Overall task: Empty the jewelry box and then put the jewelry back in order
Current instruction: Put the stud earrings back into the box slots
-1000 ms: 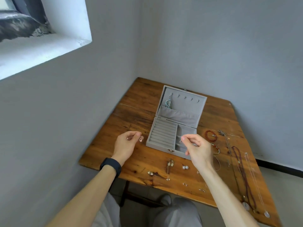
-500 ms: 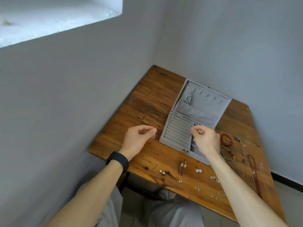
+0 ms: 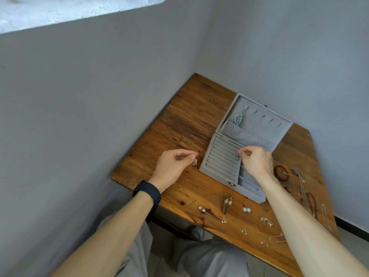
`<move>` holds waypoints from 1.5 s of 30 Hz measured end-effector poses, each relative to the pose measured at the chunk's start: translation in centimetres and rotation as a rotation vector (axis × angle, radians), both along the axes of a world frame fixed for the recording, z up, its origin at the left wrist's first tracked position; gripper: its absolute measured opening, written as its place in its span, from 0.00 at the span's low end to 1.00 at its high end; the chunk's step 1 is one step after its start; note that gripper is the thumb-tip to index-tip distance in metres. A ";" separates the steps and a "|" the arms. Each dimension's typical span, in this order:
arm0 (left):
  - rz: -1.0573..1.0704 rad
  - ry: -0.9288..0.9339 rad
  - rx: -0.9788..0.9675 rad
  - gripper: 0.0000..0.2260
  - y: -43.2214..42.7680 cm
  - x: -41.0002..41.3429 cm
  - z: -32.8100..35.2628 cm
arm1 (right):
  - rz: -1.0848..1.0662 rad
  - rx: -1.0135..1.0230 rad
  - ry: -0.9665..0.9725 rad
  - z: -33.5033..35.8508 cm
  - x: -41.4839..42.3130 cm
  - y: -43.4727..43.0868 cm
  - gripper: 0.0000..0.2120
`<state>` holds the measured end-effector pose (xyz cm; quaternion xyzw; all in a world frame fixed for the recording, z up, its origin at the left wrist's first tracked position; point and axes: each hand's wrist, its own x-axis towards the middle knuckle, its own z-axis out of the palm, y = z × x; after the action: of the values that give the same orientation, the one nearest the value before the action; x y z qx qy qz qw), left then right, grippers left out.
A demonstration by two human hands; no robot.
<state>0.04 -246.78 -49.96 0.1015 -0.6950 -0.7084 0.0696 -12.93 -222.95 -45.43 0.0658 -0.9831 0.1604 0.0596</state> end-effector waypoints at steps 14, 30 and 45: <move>-0.003 0.006 -0.087 0.06 0.2 -0.1 -0.2 | 0.019 0.166 -0.002 0.4 -0.8 -1.0 0.07; -0.083 -0.020 -0.266 0.06 0.4 -2.1 2.0 | 0.007 -0.019 0.216 -2.3 4.1 5.8 0.16; -0.215 -0.042 -0.809 0.05 9.0 -11.3 3.7 | -0.054 -0.029 0.115 -5.0 4.6 6.1 0.23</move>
<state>-11.28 -237.80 -46.23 0.0075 -0.9251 -0.3792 0.0154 -8.32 -216.81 -50.42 0.0474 -0.9770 0.1690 0.1211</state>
